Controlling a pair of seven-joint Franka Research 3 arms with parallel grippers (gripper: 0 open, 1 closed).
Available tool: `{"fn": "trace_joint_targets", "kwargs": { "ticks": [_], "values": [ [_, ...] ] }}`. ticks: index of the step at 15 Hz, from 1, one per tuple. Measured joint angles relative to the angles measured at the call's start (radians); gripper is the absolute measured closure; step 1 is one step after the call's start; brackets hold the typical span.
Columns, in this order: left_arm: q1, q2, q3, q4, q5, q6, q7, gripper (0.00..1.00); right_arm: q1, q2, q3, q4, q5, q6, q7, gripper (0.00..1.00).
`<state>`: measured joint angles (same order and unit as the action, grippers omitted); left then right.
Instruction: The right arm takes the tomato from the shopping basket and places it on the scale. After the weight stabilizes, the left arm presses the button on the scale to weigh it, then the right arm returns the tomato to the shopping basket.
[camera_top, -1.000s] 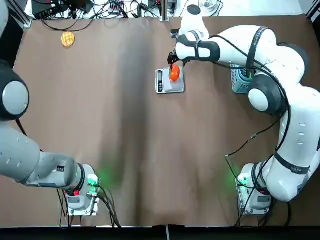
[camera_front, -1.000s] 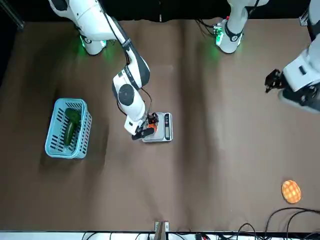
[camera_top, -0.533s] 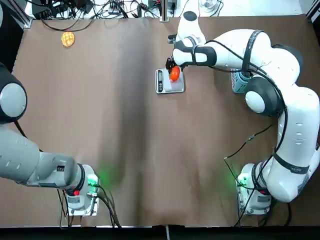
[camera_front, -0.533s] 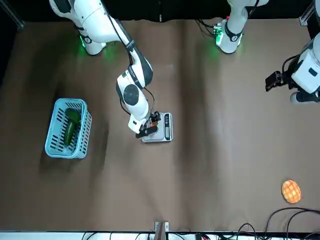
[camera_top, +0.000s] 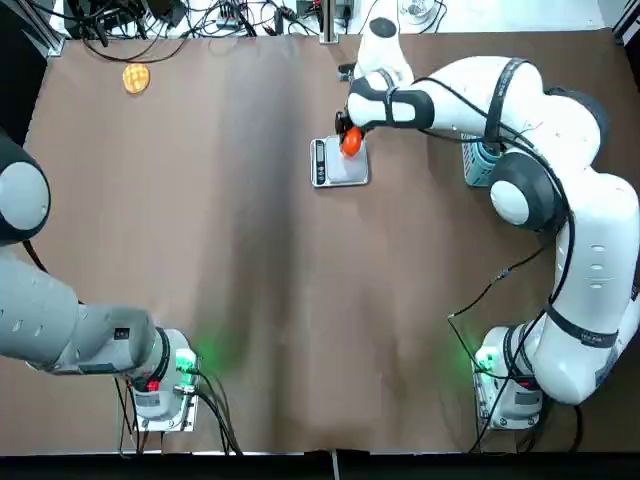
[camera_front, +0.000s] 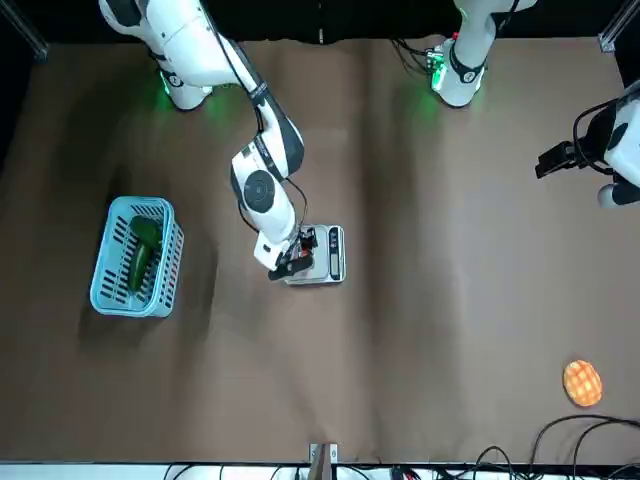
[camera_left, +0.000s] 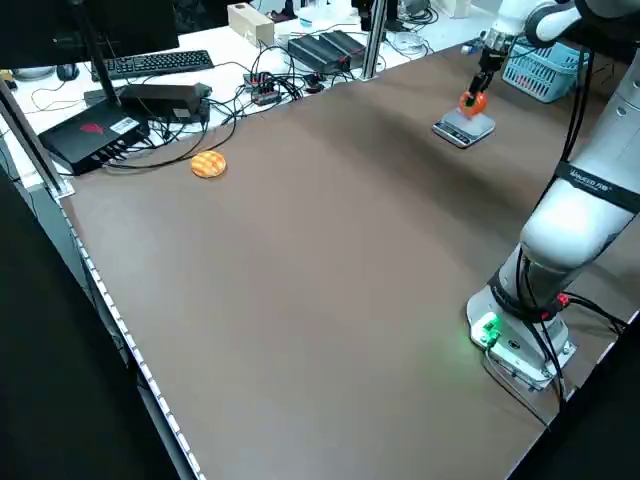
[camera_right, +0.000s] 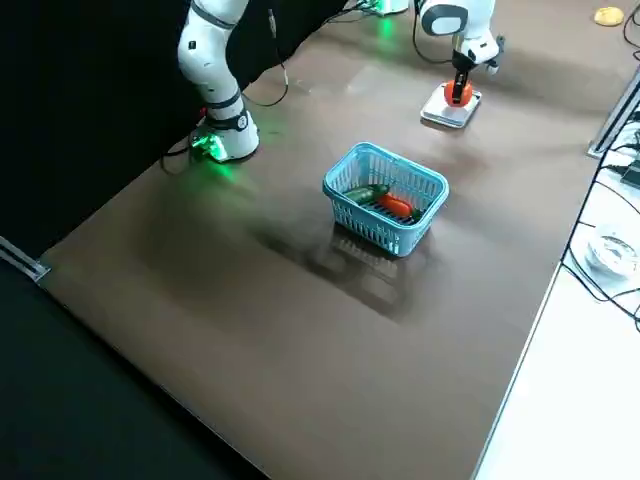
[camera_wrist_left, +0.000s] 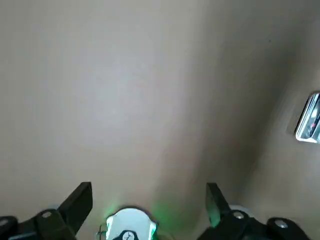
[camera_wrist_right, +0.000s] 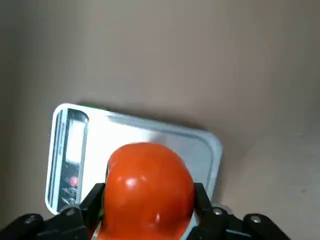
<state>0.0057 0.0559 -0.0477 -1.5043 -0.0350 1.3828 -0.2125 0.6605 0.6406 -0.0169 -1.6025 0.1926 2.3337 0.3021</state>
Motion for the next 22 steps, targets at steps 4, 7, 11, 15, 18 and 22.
{"fn": "trace_joint_targets", "kwargs": {
  "ticks": [4, 7, 11, 15, 18, 22],
  "values": [
    [-0.007, 0.000, -0.007, -0.002, 0.014, -0.029, 0.013, 0.00, -0.084, -0.145, -0.015, 0.023, -0.001, -0.173, 0.000, 0.25],
    [-0.021, -0.001, -0.010, -0.007, 0.042, -0.030, 0.043, 0.00, -0.192, -0.281, -0.020, 0.019, -0.020, -0.353, -0.009, 0.25],
    [-0.101, -0.029, 0.019, -0.031, 0.109, -0.025, 0.016, 0.00, -0.319, -0.422, -0.032, -0.064, -0.179, -0.426, -0.016, 0.25],
    [-0.101, -0.087, 0.067, -0.089, 0.074, 0.038, 0.033, 0.00, -0.471, -0.459, -0.039, -0.160, -0.187, -0.417, -0.148, 0.25],
    [-0.103, -0.116, 0.067, -0.134, 0.065, 0.075, 0.037, 0.00, -0.556, -0.460, -0.039, -0.206, -0.191, -0.387, -0.262, 0.25],
    [-0.103, -0.160, 0.067, -0.222, 0.052, 0.152, 0.040, 0.00, -0.632, -0.451, -0.039, -0.271, -0.197, -0.304, -0.372, 0.25]
  ]
}}
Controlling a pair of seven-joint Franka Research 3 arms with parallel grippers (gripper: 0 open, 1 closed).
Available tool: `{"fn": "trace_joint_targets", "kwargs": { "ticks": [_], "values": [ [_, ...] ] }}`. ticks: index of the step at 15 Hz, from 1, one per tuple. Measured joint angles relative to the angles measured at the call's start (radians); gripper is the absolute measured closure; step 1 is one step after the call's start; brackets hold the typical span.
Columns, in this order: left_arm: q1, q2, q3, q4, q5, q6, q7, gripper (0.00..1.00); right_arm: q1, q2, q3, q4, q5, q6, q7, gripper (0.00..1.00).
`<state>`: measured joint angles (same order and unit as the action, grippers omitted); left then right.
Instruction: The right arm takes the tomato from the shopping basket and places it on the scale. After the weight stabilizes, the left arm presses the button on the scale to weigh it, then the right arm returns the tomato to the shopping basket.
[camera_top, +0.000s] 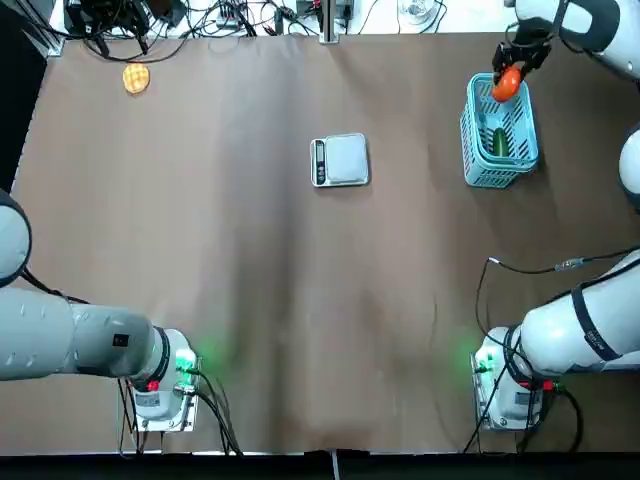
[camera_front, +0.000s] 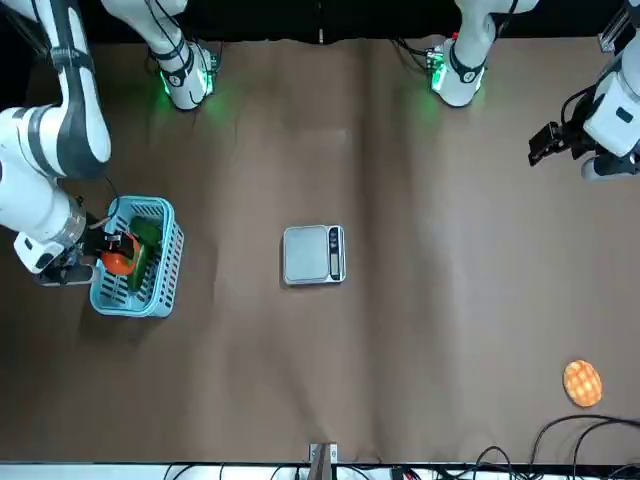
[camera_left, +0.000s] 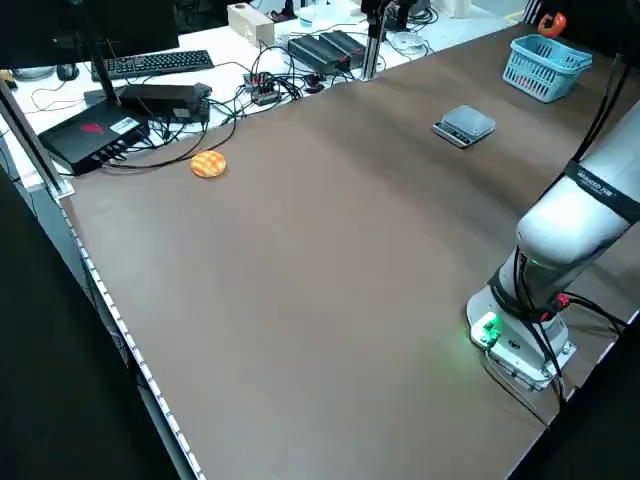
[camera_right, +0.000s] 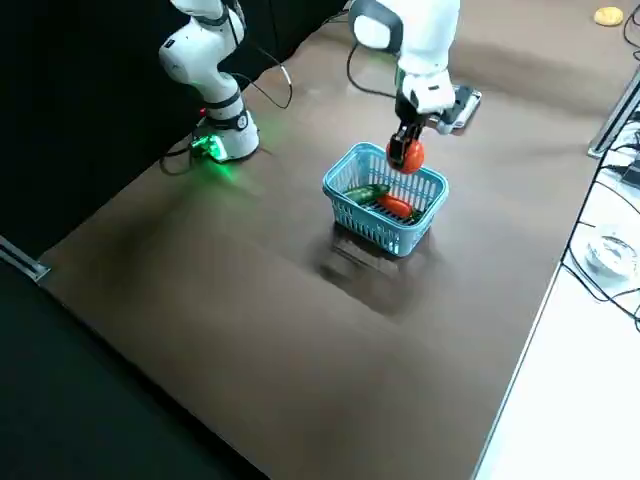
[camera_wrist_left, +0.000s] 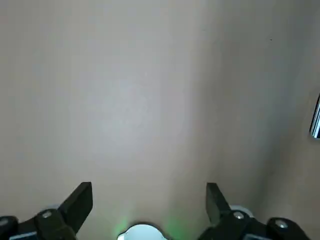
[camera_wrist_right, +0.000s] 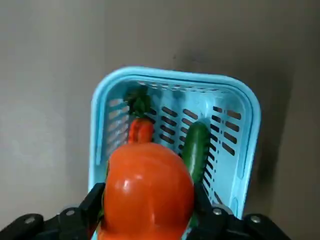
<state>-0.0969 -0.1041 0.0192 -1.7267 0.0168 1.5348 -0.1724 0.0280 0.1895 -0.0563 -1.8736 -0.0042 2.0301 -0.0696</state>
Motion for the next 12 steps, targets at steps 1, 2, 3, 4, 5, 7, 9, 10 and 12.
{"fn": "trace_joint_targets", "kwargs": {
  "ticks": [1, 2, 3, 4, 5, 7, 9, 10, 12],
  "values": [
    [0.000, -0.009, 0.000, -0.016, -0.001, 0.009, 0.001, 0.00, -0.008, 0.010, 0.000, -0.011, -0.005, 0.013, -0.005, 0.25],
    [-0.001, -0.014, -0.001, -0.024, -0.001, 0.014, 0.005, 0.00, -0.012, 0.023, 0.000, -0.016, -0.017, 0.025, -0.006, 0.25],
    [-0.004, -0.018, -0.004, -0.027, -0.001, 0.014, 0.009, 0.00, -0.014, 0.038, 0.000, -0.021, -0.026, 0.037, -0.006, 0.25],
    [-0.006, -0.020, -0.008, -0.029, -0.002, 0.014, 0.010, 0.00, -0.014, 0.055, 0.001, -0.024, -0.032, 0.043, -0.006, 0.25],
    [-0.007, -0.020, -0.012, -0.030, -0.002, 0.013, 0.010, 0.00, -0.014, 0.075, 0.003, -0.025, -0.035, 0.047, -0.006, 0.25],
    [-0.004, -0.020, -0.012, -0.028, -0.002, 0.014, 0.009, 0.00, -0.014, 0.114, 0.004, -0.027, -0.037, 0.050, -0.006, 0.25],
    [0.007, -0.014, -0.003, 0.000, -0.001, 0.011, 0.009, 0.00, -0.014, 0.170, 0.004, -0.028, -0.037, 0.064, -0.006, 0.25],
    [0.013, -0.012, 0.000, 0.012, -0.001, 0.010, 0.008, 0.00, -0.014, 0.183, 0.004, -0.028, -0.037, 0.065, -0.006, 0.25],
    [0.035, -0.007, 0.001, 0.025, -0.001, 0.008, 0.006, 0.00, -0.015, 0.207, 0.004, -0.028, -0.038, 0.072, -0.006, 0.25]
  ]
}}
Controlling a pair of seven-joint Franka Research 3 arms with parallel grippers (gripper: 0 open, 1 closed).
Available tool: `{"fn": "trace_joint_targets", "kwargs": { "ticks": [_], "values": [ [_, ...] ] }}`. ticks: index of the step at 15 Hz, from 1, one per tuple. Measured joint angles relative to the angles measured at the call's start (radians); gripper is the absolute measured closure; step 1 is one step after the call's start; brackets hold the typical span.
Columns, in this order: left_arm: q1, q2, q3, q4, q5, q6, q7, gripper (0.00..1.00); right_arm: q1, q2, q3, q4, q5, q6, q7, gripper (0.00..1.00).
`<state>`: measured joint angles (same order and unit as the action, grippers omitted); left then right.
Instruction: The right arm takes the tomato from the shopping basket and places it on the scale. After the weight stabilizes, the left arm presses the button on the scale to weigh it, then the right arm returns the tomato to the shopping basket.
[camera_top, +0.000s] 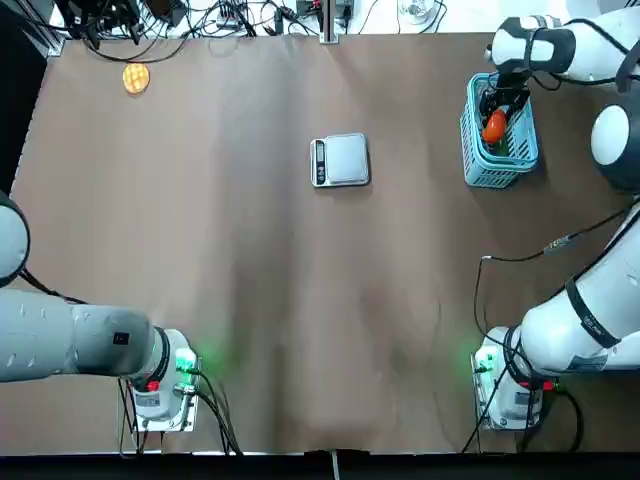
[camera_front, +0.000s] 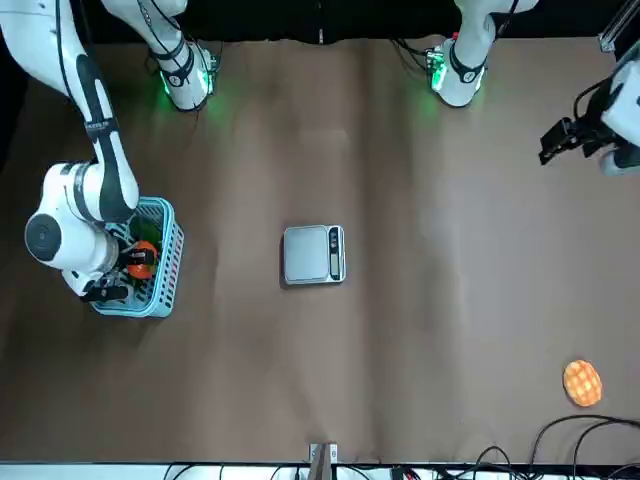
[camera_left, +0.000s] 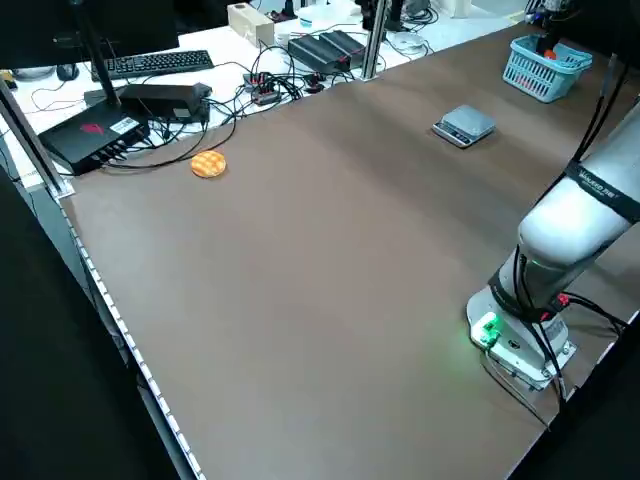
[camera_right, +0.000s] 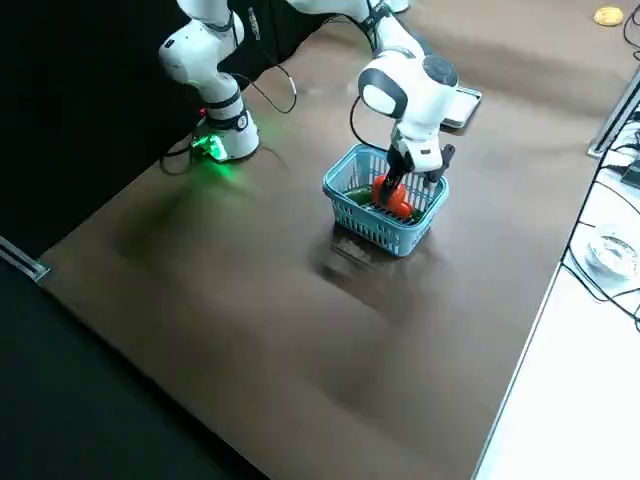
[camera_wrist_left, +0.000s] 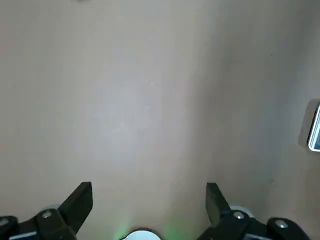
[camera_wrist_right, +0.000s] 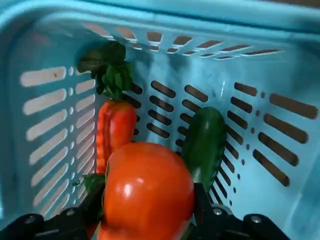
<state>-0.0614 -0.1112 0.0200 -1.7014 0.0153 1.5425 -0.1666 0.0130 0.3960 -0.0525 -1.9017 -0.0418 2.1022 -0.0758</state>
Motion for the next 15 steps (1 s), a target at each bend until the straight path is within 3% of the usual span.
{"fn": "trace_joint_targets", "kwargs": {
  "ticks": [5, 15],
  "values": [
    [0.061, 0.004, 0.001, 0.004, 0.000, 0.000, 0.018, 0.00, -0.004, 0.029, -0.001, 0.000, 0.000, 0.013, 0.000, 0.25],
    [0.052, 0.004, -0.072, 0.017, -0.018, -0.009, 0.094, 0.00, -0.014, 0.035, -0.001, 0.000, 0.000, 0.012, 0.000, 0.25]
  ]
}}
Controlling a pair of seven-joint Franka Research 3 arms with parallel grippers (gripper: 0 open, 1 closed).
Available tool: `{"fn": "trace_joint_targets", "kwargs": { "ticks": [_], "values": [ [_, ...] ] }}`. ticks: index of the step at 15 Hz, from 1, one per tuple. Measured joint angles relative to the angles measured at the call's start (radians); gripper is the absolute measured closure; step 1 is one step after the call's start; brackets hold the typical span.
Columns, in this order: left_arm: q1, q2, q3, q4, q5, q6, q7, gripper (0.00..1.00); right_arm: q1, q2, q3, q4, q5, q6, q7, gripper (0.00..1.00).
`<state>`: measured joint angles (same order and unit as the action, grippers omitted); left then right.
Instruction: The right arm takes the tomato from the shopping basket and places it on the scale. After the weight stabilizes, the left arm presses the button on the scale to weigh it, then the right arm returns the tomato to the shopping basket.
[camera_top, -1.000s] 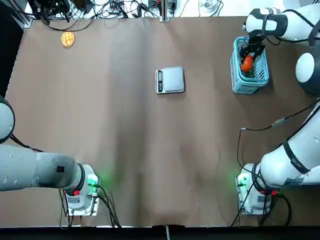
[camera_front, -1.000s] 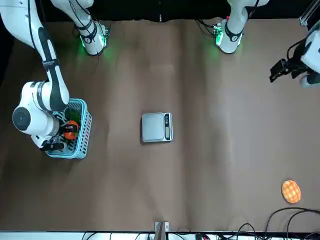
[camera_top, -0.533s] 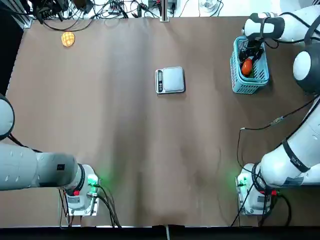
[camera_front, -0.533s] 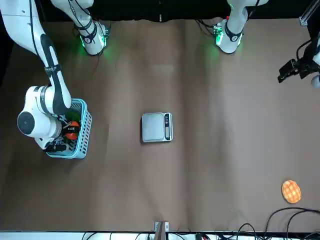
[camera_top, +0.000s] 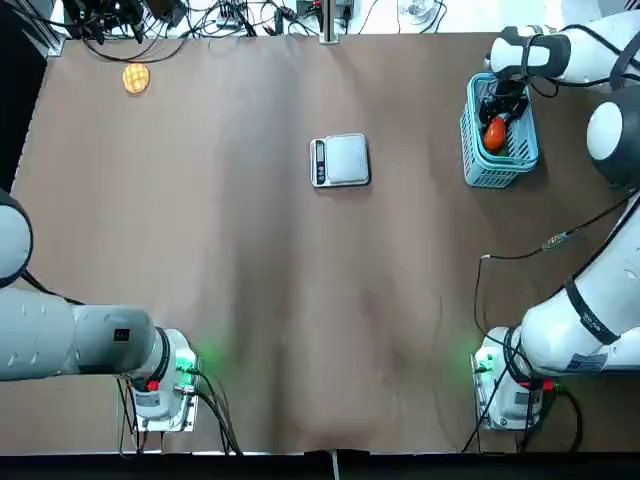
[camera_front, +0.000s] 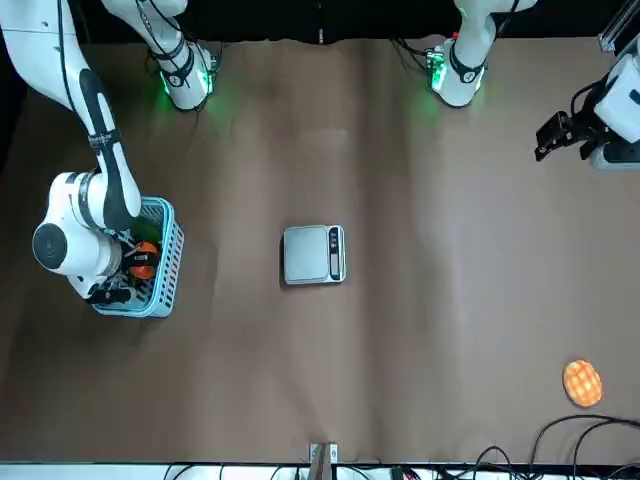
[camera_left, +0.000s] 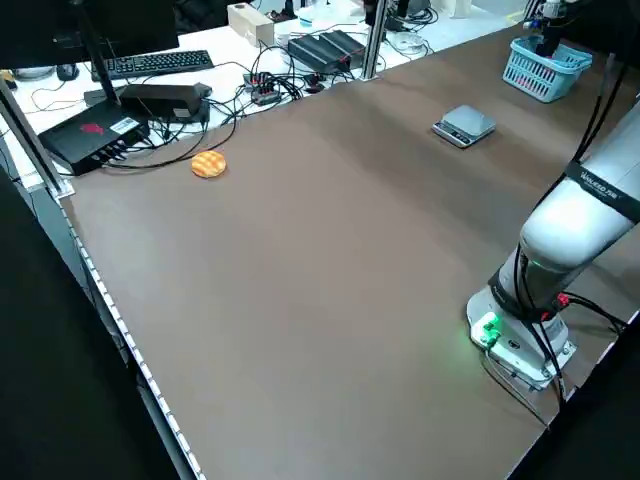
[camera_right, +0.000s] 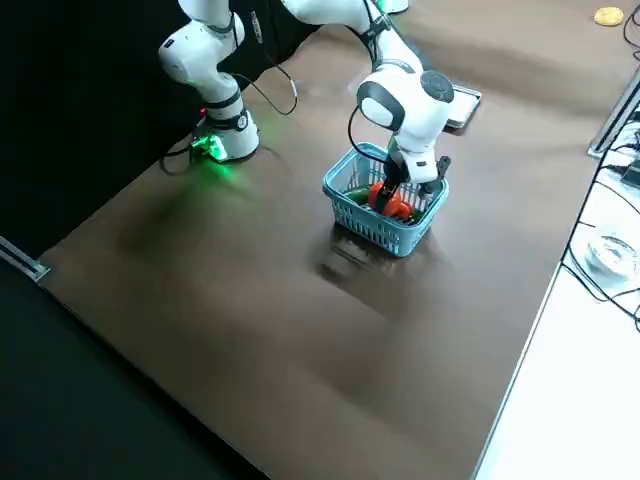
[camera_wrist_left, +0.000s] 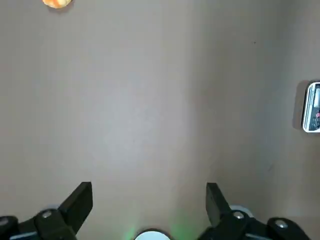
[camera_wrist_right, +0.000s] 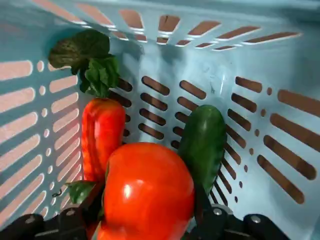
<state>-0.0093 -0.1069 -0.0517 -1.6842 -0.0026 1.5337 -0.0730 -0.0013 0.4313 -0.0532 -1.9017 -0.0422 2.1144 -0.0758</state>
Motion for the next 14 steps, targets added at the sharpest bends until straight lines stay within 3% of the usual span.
{"fn": "trace_joint_targets", "kwargs": {
  "ticks": [3, 5, 14],
  "values": [
    [0.003, 0.000, -0.008, 0.000, 0.000, -0.003, 0.000, 0.00, -0.001, 0.000, 0.000, 0.000, 0.000, 0.000, 0.000, 0.24],
    [0.008, 0.000, -0.004, 0.000, 0.000, -0.003, 0.000, 0.00, -0.001, 0.000, 0.000, 0.000, 0.000, -0.001, 0.000, 0.17],
    [0.009, 0.000, 0.001, 0.000, 0.000, -0.003, 0.000, 0.00, -0.002, -0.002, 0.000, 0.008, 0.000, -0.001, 0.000, 0.11]
  ]
}}
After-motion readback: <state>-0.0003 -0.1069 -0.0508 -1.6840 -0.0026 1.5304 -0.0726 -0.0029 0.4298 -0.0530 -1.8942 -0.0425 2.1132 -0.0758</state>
